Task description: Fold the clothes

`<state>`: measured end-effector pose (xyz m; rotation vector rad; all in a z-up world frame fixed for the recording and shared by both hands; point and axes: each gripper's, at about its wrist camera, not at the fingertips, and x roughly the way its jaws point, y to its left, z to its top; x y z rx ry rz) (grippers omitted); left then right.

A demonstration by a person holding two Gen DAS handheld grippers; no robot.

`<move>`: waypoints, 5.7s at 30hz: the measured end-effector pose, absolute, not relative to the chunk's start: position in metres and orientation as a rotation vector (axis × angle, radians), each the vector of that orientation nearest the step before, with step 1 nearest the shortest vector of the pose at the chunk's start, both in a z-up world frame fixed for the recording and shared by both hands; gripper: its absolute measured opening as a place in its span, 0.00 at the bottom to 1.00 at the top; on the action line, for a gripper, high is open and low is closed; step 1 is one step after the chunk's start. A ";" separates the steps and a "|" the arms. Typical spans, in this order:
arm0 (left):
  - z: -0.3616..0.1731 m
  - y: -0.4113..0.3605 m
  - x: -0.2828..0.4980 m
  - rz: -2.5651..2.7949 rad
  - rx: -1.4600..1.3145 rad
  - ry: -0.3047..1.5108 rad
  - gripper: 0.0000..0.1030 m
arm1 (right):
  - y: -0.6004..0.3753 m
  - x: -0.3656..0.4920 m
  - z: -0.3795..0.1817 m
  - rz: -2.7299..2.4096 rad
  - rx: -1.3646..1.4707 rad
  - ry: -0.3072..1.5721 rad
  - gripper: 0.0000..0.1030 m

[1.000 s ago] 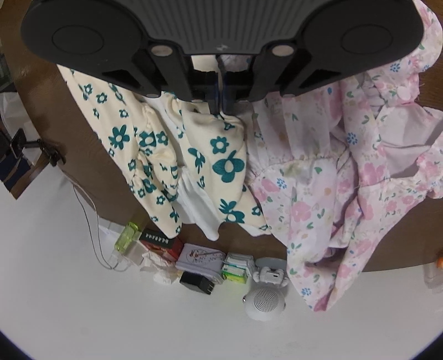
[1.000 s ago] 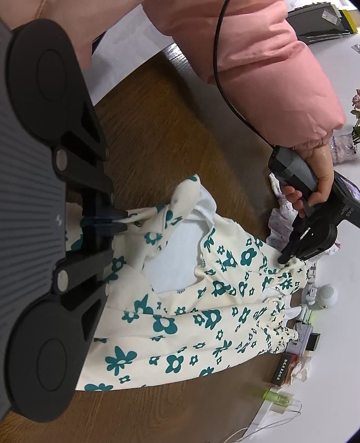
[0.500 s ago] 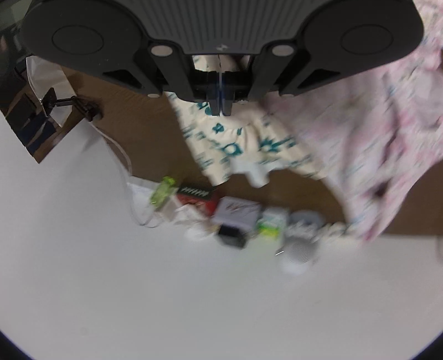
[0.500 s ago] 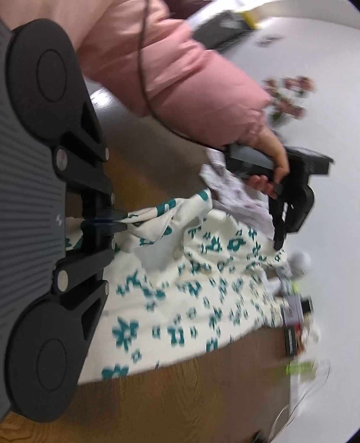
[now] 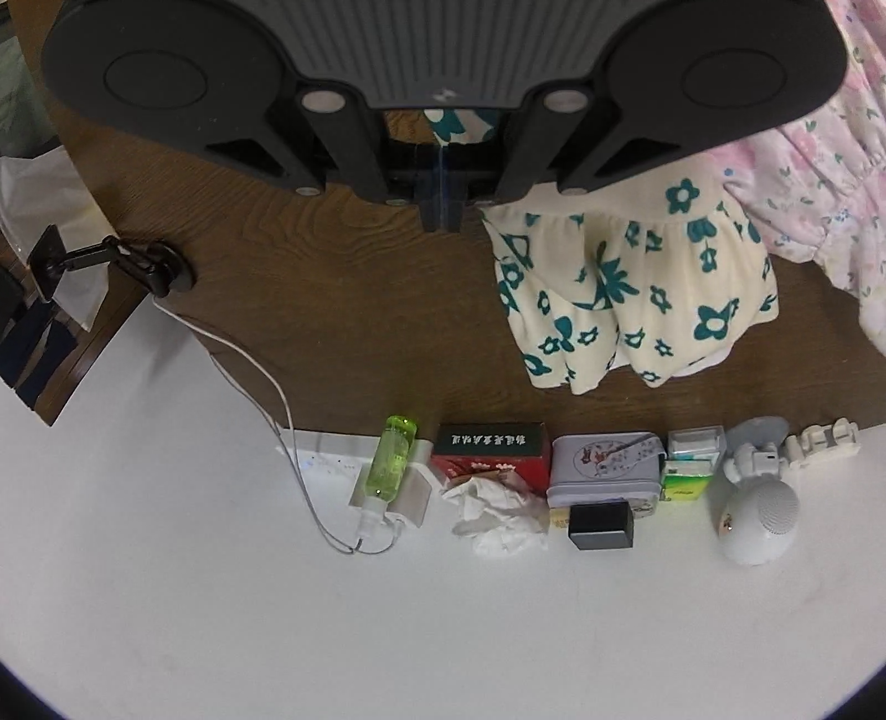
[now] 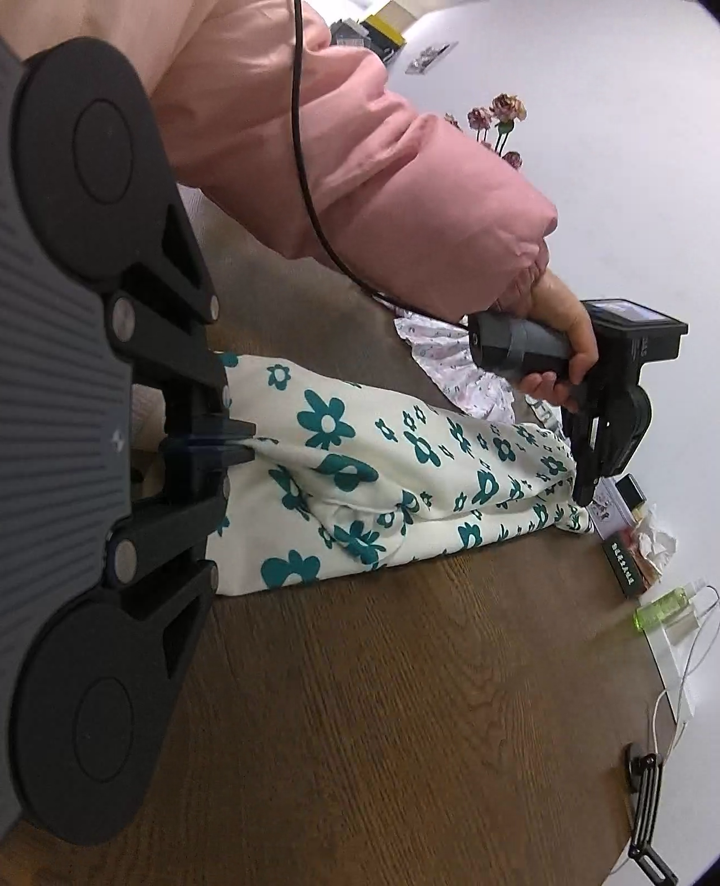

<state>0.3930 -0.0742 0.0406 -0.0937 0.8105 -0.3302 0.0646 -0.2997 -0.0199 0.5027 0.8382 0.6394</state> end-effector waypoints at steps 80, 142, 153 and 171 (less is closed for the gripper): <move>0.042 -0.105 0.251 -0.543 0.340 0.589 0.59 | -0.301 0.161 0.054 0.554 -0.010 0.722 0.53; -0.007 -0.133 0.165 -0.871 0.418 0.622 0.08 | -0.228 0.427 -0.013 0.500 -0.230 0.797 0.18; 0.028 -0.145 0.159 -0.762 0.333 0.699 0.54 | -0.267 0.437 0.020 0.403 0.046 0.812 0.73; 0.009 -0.207 0.139 -0.649 0.605 0.840 0.20 | -0.259 0.466 -0.011 0.380 0.157 0.910 0.18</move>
